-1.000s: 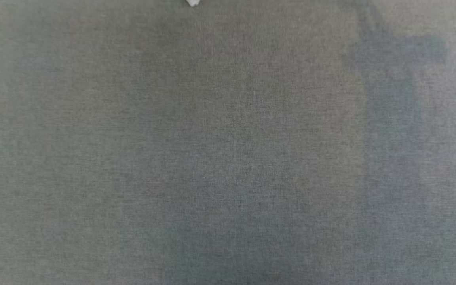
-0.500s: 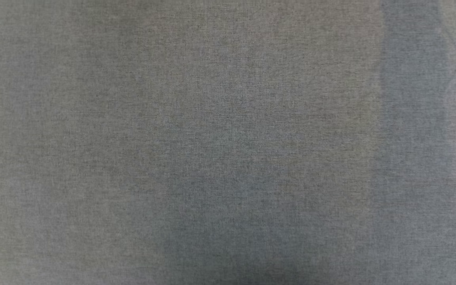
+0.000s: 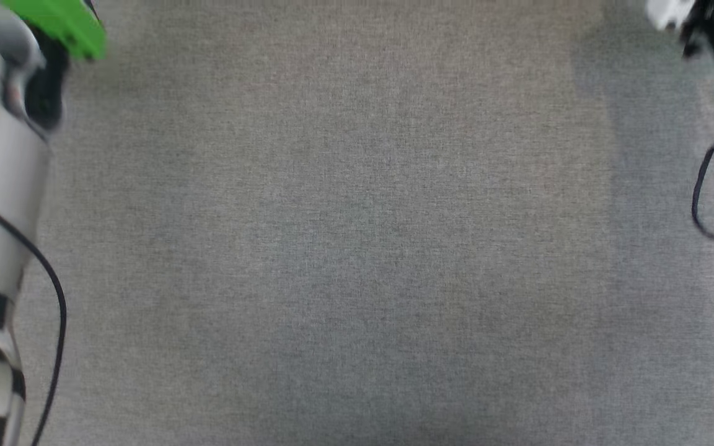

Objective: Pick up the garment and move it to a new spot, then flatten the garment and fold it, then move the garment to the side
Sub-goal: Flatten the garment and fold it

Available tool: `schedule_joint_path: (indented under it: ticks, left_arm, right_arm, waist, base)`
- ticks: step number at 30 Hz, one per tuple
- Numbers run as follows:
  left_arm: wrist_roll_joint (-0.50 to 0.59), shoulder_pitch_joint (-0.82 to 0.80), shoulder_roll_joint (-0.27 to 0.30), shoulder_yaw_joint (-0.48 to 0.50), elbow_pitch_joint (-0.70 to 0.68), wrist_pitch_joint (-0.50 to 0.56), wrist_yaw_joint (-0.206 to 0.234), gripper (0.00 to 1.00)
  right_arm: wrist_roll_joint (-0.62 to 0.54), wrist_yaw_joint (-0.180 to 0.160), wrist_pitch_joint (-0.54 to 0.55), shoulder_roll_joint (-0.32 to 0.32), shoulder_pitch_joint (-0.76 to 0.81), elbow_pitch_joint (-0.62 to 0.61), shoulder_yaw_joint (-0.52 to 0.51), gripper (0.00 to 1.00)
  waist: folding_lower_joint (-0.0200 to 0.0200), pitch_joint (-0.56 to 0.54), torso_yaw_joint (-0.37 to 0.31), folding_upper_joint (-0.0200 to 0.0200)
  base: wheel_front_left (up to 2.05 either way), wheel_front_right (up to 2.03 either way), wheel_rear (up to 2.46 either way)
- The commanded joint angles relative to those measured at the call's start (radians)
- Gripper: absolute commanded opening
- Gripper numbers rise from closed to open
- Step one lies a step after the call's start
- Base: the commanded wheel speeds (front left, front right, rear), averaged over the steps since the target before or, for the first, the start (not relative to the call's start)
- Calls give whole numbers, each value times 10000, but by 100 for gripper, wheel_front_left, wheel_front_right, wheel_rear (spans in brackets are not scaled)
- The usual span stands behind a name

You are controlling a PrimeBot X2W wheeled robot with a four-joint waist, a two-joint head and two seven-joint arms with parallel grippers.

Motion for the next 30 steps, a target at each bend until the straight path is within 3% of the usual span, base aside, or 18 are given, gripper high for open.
schedule_joint_path:
  ticks: [1, 10, 17, 20, 21, 30]
  left_arm:
    - [-183, 663, 239, -63, -104, -67, -12, 0]
    - [-683, 3973, 578, -432, -979, -337, 36, 0]
    - [-844, 6211, 1093, -495, -2233, -380, 733, 0]
    - [-1007, 7295, 1426, -400, -3186, -398, 1271, 0]
    - [-1246, 8425, 1811, -274, -4251, -307, 1872, 0]
    - [-2102, 11942, 2886, 253, -8023, -150, 4083, 0]
  right_arm:
    - [230, -84, -91, -233, 652, -209, 35, 0]
    - [1207, -84, 124, -712, 4359, -2073, -161, 0]
    - [1410, -84, 745, -888, 6984, -3790, -565, 0]
    - [1445, -84, 991, -817, 8229, -4594, -949, 0]
    - [1473, -84, 1221, -597, 9362, -5307, -1349, 0]
    - [1318, -84, 1599, 301, 12298, -7020, -2292, 0]
  waist:
    - [-1, -443, 18, 0]
    - [-1, -1715, 40, 0]
    - [-1, -2978, 45, 0]
    - [-1, -3508, 84, 0]
    - [-1, -3881, 110, 0]
    - [-1, -4696, 193, 0]
  base:
    - [0, 0, 0]
    - [0, 0, 0]
    - [0, 0, 0]
    - [0, 0, 0]
    - [0, 0, 0]
    - [0, 0, 0]
